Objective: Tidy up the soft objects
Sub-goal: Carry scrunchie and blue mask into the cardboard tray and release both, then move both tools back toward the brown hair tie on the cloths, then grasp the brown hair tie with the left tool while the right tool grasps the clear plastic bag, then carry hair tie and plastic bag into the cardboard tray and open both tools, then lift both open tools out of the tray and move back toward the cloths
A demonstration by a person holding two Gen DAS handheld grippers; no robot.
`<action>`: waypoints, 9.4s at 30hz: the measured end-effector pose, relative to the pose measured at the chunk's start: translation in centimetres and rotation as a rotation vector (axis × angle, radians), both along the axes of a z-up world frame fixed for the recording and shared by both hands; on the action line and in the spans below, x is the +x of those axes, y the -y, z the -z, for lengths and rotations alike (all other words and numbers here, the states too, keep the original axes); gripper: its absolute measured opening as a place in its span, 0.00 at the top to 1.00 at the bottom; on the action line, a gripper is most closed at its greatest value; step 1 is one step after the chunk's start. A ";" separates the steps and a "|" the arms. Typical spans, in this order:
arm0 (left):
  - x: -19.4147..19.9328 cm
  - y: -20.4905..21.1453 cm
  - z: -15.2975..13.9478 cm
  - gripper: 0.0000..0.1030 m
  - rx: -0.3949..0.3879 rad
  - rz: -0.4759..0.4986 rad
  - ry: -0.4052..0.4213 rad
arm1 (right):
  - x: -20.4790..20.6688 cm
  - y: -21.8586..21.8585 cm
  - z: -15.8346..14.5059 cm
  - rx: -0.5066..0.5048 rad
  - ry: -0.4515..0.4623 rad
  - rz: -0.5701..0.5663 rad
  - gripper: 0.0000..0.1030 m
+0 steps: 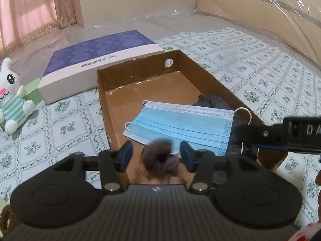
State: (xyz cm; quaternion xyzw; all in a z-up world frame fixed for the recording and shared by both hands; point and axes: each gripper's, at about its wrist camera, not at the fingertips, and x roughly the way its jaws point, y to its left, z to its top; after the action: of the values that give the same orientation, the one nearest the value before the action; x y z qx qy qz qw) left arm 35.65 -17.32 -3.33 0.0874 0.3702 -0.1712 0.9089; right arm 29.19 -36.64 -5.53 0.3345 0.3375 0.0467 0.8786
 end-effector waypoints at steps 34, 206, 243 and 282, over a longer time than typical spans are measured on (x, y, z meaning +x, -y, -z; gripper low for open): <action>-11.3 -8.6 -5.9 0.46 -0.048 -0.191 -0.004 | -6.8 -4.5 -4.5 -0.208 0.086 -0.149 0.49; 8.6 -0.1 -0.8 0.57 -0.094 -0.090 -0.023 | 8.8 -1.4 -0.9 -0.285 0.172 -0.168 0.54; -10.4 -11.4 -8.0 0.36 -0.157 -0.219 0.007 | -5.9 -5.4 -5.5 -0.421 0.188 -0.195 0.25; -27.8 -21.6 -6.4 0.36 -0.084 -0.463 -0.027 | -17.8 -18.2 -3.7 -0.422 0.198 -0.590 0.25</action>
State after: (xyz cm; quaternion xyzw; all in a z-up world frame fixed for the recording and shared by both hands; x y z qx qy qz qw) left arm 7.83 4.33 3.06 -0.0401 0.3850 0.0251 0.9217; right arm 11.34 -18.42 -1.82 0.0285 0.3350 0.2592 0.9054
